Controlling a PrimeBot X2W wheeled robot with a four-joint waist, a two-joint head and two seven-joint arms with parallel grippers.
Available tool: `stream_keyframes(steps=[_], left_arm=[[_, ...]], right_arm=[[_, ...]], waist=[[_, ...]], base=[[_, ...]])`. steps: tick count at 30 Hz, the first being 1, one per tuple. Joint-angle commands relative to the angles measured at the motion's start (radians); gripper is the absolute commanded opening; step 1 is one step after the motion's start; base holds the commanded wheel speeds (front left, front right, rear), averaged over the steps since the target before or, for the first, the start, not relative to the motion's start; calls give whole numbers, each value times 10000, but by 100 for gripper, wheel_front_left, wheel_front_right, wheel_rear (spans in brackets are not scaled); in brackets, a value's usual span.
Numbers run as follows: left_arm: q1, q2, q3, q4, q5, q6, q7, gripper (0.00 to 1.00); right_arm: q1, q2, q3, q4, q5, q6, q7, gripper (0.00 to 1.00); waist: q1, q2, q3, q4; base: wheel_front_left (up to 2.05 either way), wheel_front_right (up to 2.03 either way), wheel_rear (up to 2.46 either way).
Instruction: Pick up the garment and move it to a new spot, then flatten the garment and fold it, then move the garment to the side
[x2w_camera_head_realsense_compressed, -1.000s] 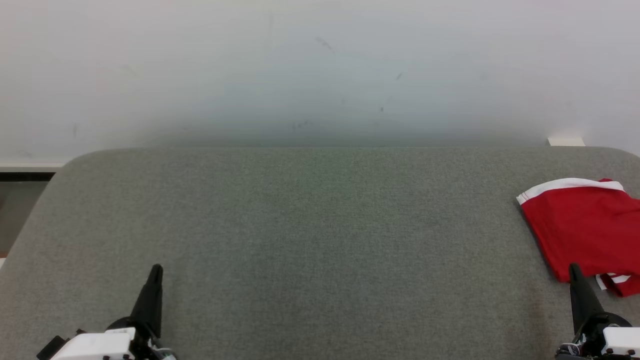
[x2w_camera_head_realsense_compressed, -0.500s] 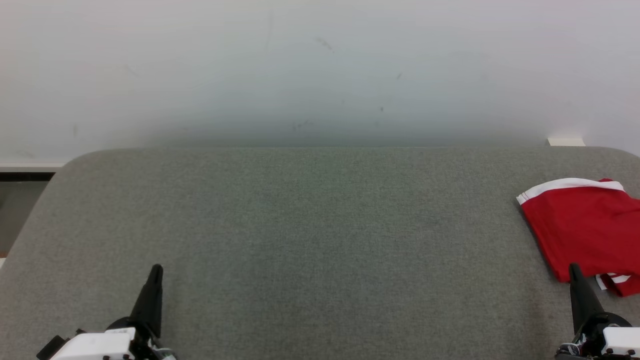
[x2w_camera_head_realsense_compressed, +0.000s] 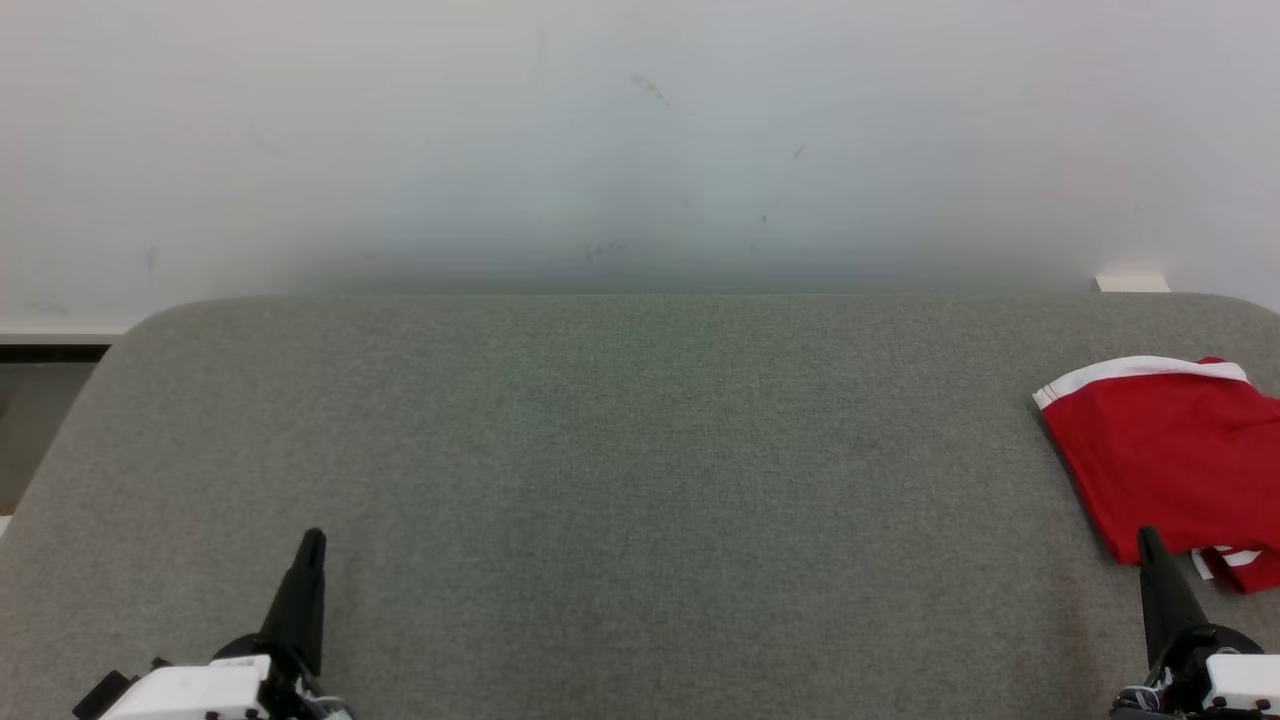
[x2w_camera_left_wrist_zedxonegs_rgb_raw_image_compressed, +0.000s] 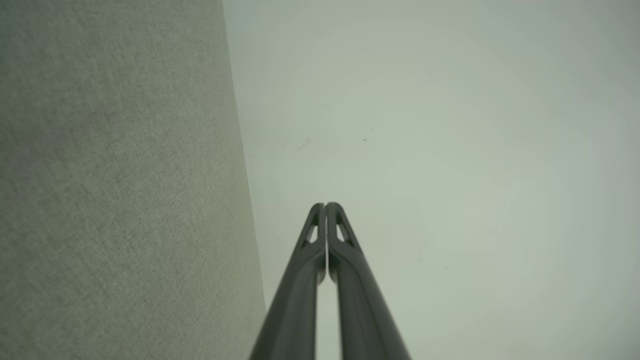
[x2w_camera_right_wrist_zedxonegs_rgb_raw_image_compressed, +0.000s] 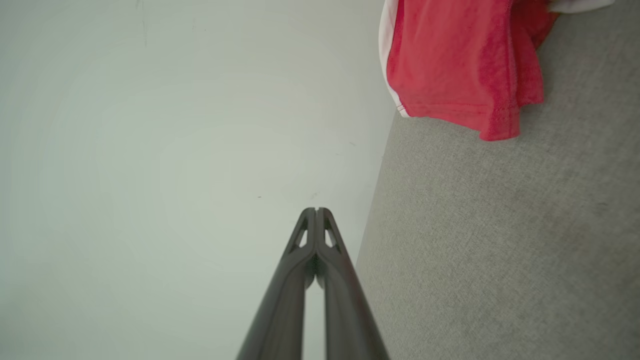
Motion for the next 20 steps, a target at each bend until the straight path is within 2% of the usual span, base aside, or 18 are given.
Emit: stream_keyframes(steps=[1, 20], left_arm=[[-87, 2, 29, 4, 45, -20, -4, 0], [-89, -16, 52, 4, 74, -17, 29, 0]], right_arm=[[-73, -70, -42, -41, 8, -21, 47, 0], [-73, -70, -42, -41, 8, -21, 47, 0]], waist=[[0, 0, 0, 0], [0, 0, 0, 0]], base=[[0, 0, 0], [0, 0, 0]])
